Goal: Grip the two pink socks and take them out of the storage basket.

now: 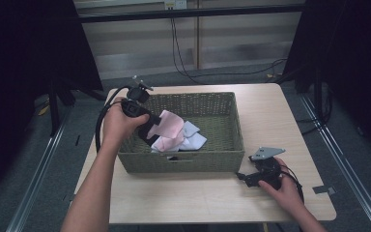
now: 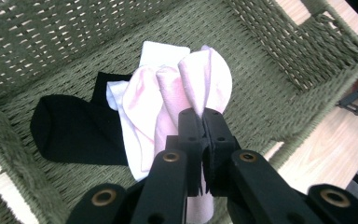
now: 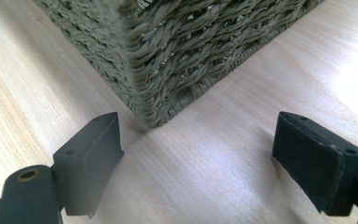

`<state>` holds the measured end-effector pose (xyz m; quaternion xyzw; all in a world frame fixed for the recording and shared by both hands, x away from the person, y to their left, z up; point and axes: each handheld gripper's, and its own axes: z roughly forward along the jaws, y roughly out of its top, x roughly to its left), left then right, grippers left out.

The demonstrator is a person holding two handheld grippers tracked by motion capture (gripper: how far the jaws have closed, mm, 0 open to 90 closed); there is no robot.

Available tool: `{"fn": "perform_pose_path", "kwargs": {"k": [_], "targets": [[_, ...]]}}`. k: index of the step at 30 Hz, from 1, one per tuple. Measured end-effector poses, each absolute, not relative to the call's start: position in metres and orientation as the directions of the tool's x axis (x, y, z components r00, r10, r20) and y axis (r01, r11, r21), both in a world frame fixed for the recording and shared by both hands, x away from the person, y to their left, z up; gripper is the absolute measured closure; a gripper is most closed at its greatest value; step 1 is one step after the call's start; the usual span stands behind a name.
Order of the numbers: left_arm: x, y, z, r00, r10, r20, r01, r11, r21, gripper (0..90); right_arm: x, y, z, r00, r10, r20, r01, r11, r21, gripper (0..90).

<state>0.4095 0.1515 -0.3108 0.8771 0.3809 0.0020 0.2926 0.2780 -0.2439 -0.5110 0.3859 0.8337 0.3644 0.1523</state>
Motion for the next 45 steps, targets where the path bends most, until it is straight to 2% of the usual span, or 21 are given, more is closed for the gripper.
{"fn": "perform_pose_path", "kwargs": {"k": [19,34,45], "targets": [[0.377,0.166,-0.281,0.739,0.638,-0.216,0.641,-0.567,0.518,87.4,0.278,-0.244,-0.511,-0.656,0.754,0.025,0.531,0.438,0.726,14.7],[0.364,0.190,-0.279,0.734,0.646,-0.208,0.643,-0.564,0.519,87.4,0.278,-0.244,-0.511,-0.656,0.754,0.025,0.531,0.438,0.726,14.8],[0.351,0.193,-0.279,0.742,0.632,-0.223,0.638,-0.563,0.526,87.3,0.278,-0.244,-0.511,-0.656,0.754,0.025,0.531,0.438,0.726,14.7]]}}
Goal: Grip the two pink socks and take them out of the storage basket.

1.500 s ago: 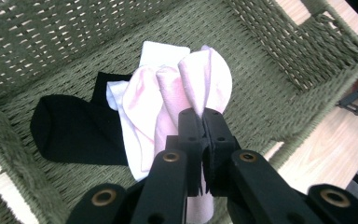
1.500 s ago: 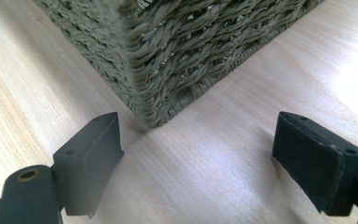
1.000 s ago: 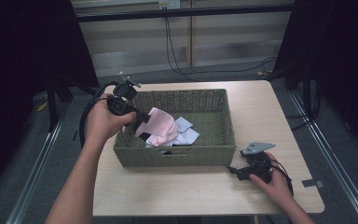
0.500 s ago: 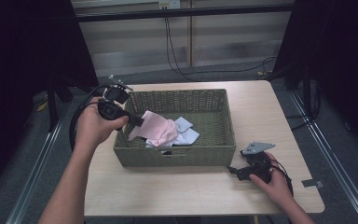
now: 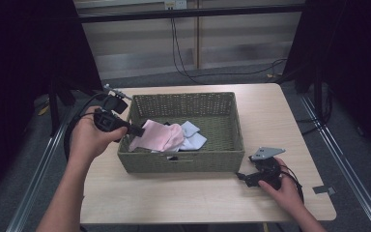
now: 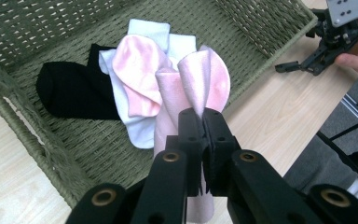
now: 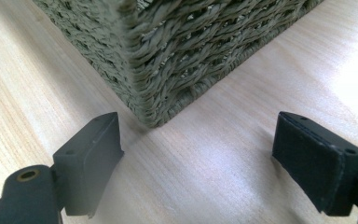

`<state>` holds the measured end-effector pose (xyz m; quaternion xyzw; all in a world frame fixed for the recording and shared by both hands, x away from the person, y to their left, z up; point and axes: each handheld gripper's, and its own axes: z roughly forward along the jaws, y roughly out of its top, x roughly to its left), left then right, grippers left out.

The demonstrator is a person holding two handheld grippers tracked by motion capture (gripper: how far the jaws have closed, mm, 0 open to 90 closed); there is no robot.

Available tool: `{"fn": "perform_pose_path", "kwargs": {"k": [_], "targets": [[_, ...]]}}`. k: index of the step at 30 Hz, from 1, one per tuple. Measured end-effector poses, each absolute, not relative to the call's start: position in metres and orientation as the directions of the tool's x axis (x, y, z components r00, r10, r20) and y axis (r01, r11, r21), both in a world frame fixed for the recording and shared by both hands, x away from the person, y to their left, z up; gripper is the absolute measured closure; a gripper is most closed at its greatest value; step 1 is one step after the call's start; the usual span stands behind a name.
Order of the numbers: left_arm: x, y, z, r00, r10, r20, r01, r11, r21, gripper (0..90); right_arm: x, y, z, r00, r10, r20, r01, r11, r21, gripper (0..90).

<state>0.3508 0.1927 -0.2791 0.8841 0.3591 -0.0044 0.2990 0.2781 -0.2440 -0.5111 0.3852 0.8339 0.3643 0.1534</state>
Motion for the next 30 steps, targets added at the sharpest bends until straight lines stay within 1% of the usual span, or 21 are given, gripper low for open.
{"fn": "perform_pose_path", "kwargs": {"k": [5,6,13,14,15,16,17,18,19,20,22,27,29,30], "targets": [[0.341,0.191,-0.278,0.753,0.621,-0.220,0.623,-0.563,0.542,87.2,0.278,-0.244,-0.511,-0.655,0.755,0.025,0.531,0.437,0.726,14.7],[0.335,0.189,-0.277,0.765,0.604,-0.223,0.612,-0.574,0.544,87.2,0.278,-0.244,-0.511,-0.656,0.754,0.025,0.531,0.438,0.726,14.7],[0.318,0.179,-0.279,0.791,0.562,-0.242,0.592,-0.603,0.535,87.0,0.278,-0.244,-0.511,-0.656,0.755,0.025,0.531,0.437,0.726,14.7],[0.315,0.178,-0.280,0.794,0.549,-0.259,0.590,-0.598,0.542,85.4,0.278,-0.244,-0.511,-0.655,0.755,0.025,0.532,0.437,0.726,14.7],[0.315,0.178,-0.280,0.794,0.549,-0.259,0.590,-0.598,0.542,81.9,0.278,-0.244,-0.511,-0.656,0.754,0.025,0.531,0.438,0.726,14.7],[0.315,0.178,-0.281,0.798,0.540,-0.268,0.587,-0.595,0.550,81.9,0.278,-0.244,-0.511,-0.656,0.754,0.025,0.531,0.438,0.726,14.7],[0.315,0.177,-0.283,0.798,0.541,-0.264,0.582,-0.580,0.570,66.2,0.278,-0.244,-0.511,-0.655,0.755,0.026,0.533,0.437,0.725,14.7],[0.316,0.177,-0.284,0.794,0.549,-0.260,0.581,-0.560,0.591,66.2,0.278,-0.244,-0.511,-0.655,0.755,0.026,0.533,0.437,0.725,14.7],[0.318,0.177,-0.285,0.793,0.551,-0.259,0.580,-0.553,0.598,56.2,0.278,-0.244,-0.511,-0.654,0.756,0.027,0.534,0.436,0.725,14.8],[0.323,0.177,-0.288,0.783,0.567,-0.257,0.585,-0.530,0.614,53.3,0.278,-0.244,-0.511,-0.654,0.756,0.027,0.534,0.436,0.724,14.8],[0.326,0.177,-0.290,0.784,0.572,-0.243,0.580,-0.533,0.617,52.5,0.278,-0.244,-0.511,-0.655,0.756,0.027,0.534,0.436,0.724,14.7],[0.349,0.175,-0.307,0.754,0.616,-0.229,0.603,-0.512,0.612,50.7,0.278,-0.244,-0.511,-0.656,0.755,0.027,0.534,0.438,0.723,14.7],[0.352,0.174,-0.310,0.750,0.623,-0.224,0.606,-0.508,0.612,50.4,0.278,-0.244,-0.511,-0.656,0.754,0.027,0.534,0.438,0.723,14.7],[0.357,0.172,-0.315,0.744,0.632,-0.217,0.607,-0.503,0.615,48.4,0.278,-0.244,-0.511,-0.655,0.755,0.027,0.534,0.438,0.723,14.7]]}}
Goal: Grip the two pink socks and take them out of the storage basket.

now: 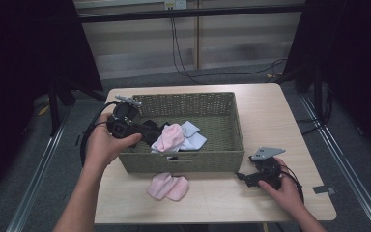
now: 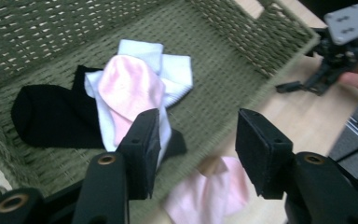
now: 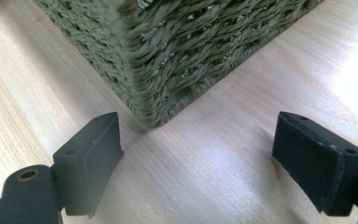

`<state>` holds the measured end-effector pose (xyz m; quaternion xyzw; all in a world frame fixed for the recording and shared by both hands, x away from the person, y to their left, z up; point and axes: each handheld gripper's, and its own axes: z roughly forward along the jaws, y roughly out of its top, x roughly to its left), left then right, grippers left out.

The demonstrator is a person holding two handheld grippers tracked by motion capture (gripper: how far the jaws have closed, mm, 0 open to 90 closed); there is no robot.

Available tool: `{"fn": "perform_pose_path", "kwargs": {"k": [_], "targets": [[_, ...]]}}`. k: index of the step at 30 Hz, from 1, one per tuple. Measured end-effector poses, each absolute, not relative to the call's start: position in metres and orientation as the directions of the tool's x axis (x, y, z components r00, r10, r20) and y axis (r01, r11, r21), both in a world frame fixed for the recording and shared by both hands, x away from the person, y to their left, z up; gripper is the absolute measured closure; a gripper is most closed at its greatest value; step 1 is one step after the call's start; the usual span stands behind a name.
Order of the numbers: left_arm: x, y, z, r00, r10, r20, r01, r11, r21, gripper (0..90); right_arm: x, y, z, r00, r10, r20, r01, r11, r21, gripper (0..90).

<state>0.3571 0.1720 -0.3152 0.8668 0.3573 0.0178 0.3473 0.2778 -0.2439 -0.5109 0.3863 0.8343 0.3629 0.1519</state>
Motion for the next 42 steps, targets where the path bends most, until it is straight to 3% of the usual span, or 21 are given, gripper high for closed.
{"fn": "perform_pose_path", "kwargs": {"k": [14,42], "targets": [[0.382,0.158,-0.336,0.728,0.660,-0.186,0.603,-0.488,0.631,46.1,0.278,-0.244,-0.511,-0.656,0.754,0.026,0.533,0.438,0.723,14.8],[0.429,0.119,-0.382,0.695,0.683,-0.222,0.648,-0.463,0.605,45.3,0.278,-0.244,-0.511,-0.658,0.753,0.029,0.534,0.438,0.723,14.7]]}}
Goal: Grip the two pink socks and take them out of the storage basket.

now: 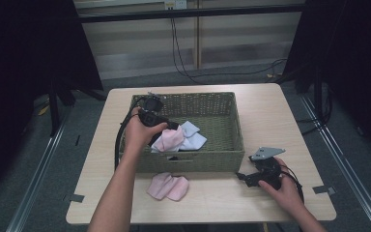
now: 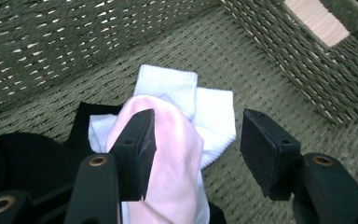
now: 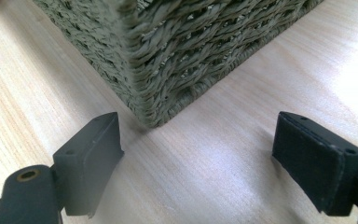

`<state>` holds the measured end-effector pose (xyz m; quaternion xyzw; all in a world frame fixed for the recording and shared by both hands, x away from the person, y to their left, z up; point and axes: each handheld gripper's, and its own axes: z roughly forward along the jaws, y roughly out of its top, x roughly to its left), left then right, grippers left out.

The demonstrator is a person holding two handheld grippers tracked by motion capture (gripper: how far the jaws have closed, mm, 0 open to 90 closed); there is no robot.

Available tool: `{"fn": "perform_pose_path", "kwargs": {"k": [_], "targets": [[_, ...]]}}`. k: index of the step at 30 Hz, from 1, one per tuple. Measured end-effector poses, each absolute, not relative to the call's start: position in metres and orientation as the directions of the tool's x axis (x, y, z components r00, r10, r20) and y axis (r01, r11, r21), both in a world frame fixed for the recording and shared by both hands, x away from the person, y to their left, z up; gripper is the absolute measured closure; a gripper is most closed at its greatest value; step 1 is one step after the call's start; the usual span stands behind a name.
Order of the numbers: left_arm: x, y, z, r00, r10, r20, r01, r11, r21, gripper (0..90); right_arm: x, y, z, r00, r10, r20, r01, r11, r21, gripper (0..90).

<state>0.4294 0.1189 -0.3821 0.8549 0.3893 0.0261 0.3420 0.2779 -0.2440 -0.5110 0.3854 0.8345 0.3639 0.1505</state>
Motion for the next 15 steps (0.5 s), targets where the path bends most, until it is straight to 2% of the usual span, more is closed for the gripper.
{"fn": "perform_pose_path", "kwargs": {"k": [15], "targets": [[0.450,0.106,-0.418,0.686,0.697,-0.208,0.675,-0.503,0.539,45.1,0.278,-0.244,-0.511,-0.657,0.753,0.026,0.532,0.439,0.724,14.7]]}}
